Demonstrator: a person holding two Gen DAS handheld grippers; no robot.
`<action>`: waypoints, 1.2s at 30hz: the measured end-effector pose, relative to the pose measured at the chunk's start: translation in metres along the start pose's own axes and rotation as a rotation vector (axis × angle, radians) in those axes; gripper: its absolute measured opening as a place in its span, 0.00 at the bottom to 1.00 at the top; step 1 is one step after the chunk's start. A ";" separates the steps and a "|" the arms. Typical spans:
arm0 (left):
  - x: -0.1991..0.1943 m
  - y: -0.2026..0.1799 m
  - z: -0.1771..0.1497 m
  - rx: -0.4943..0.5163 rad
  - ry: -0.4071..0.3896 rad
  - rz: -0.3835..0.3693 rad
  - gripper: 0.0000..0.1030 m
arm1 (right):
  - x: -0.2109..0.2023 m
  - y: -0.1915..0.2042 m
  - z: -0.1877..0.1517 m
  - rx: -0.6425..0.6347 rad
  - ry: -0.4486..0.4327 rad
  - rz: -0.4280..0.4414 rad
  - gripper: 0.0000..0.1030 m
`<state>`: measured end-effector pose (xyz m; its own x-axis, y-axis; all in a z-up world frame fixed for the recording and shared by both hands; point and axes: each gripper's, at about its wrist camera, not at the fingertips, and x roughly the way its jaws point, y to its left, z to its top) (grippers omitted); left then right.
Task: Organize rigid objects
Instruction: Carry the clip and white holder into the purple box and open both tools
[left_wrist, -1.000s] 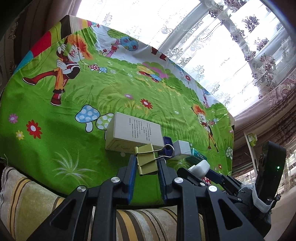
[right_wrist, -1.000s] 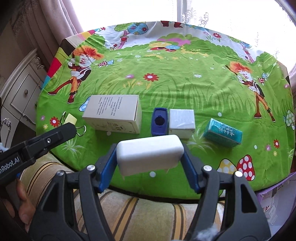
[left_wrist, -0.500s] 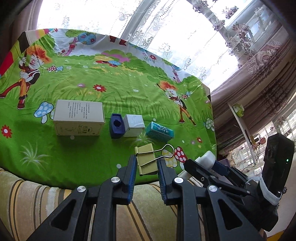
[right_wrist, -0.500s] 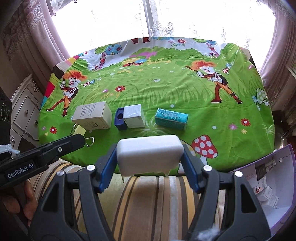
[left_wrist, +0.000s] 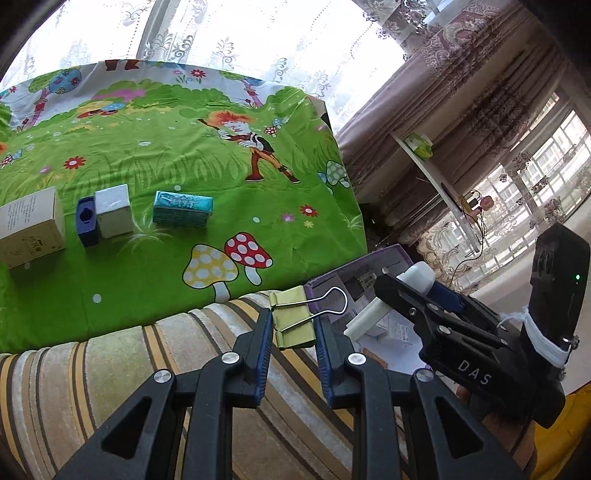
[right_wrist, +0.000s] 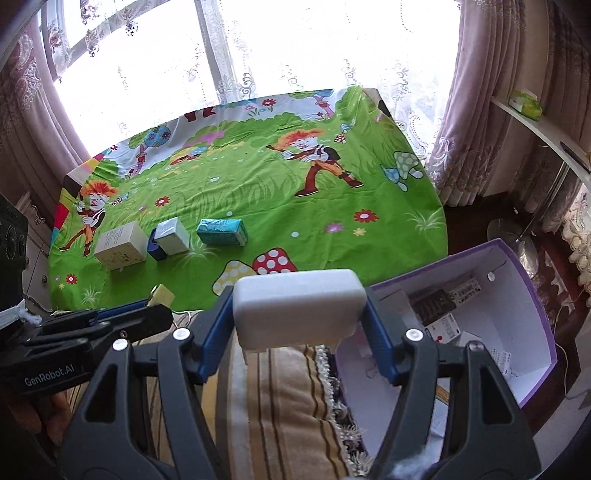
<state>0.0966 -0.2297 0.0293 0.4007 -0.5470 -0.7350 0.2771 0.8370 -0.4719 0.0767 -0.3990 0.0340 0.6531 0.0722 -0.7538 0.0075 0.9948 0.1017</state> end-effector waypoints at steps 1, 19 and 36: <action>0.004 -0.007 -0.001 0.015 0.010 -0.009 0.23 | -0.003 -0.011 -0.002 0.017 -0.002 -0.017 0.67; 0.036 -0.089 -0.025 0.231 0.136 -0.173 0.47 | -0.029 -0.107 -0.019 0.190 -0.029 -0.222 0.74; 0.026 -0.076 -0.017 0.210 0.096 -0.164 0.47 | -0.028 -0.090 -0.013 0.145 -0.030 -0.210 0.76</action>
<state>0.0708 -0.3078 0.0374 0.2540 -0.6623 -0.7049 0.5100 0.7109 -0.4842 0.0481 -0.4901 0.0380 0.6476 -0.1391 -0.7491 0.2526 0.9668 0.0388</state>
